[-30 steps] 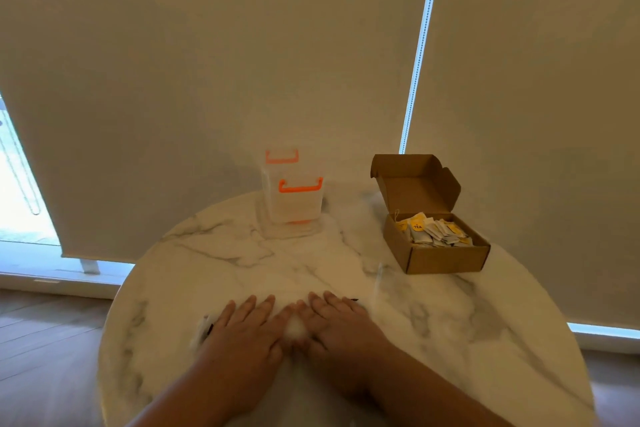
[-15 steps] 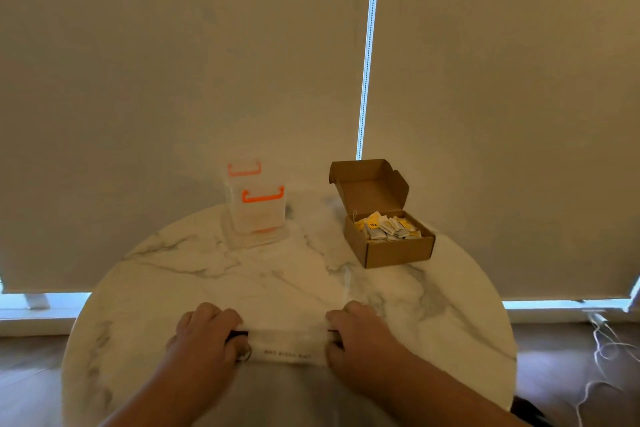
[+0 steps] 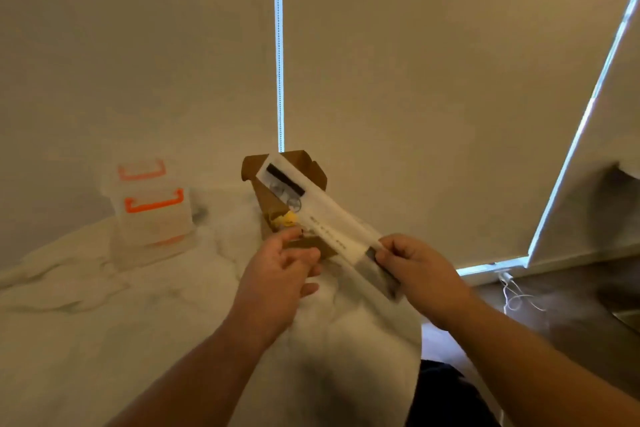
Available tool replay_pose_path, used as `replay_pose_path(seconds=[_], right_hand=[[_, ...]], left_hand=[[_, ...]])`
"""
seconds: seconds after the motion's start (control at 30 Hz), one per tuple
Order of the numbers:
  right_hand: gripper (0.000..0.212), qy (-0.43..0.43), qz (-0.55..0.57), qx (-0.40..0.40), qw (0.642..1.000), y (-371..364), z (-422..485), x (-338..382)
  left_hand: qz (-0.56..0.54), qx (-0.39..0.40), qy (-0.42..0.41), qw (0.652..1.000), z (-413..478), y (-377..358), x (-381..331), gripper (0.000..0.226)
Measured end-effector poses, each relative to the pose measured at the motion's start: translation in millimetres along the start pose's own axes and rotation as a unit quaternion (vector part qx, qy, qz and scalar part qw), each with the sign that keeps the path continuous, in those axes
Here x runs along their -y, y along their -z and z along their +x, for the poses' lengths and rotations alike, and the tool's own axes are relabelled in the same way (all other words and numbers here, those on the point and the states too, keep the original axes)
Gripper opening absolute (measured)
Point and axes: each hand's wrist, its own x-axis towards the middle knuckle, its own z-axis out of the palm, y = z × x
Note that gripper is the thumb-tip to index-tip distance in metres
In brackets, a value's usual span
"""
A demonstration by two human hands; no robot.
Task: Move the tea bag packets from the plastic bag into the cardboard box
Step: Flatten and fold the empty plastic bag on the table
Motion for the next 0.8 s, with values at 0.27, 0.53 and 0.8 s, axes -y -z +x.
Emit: replay_pose_path(seconds=[0.27, 0.53, 0.8], right_hand=[[0.015, -0.058, 0.174, -0.084, 0.979, 84, -9, -79], [0.028, -0.17, 0.284, -0.125, 0.935, 141, 2, -213], [0.019, -0.328, 0.224, -0.11, 0.911, 99, -25, -369]], left_hand=[[0.188, 0.081, -0.091, 0.975, 65, -158, 10, 0.054], [0.348, 0.289, -0.113, 0.885, 123, -270, 57, 0.046], [0.692, 0.518, -0.115, 0.49, 135, -343, 144, 0.047]])
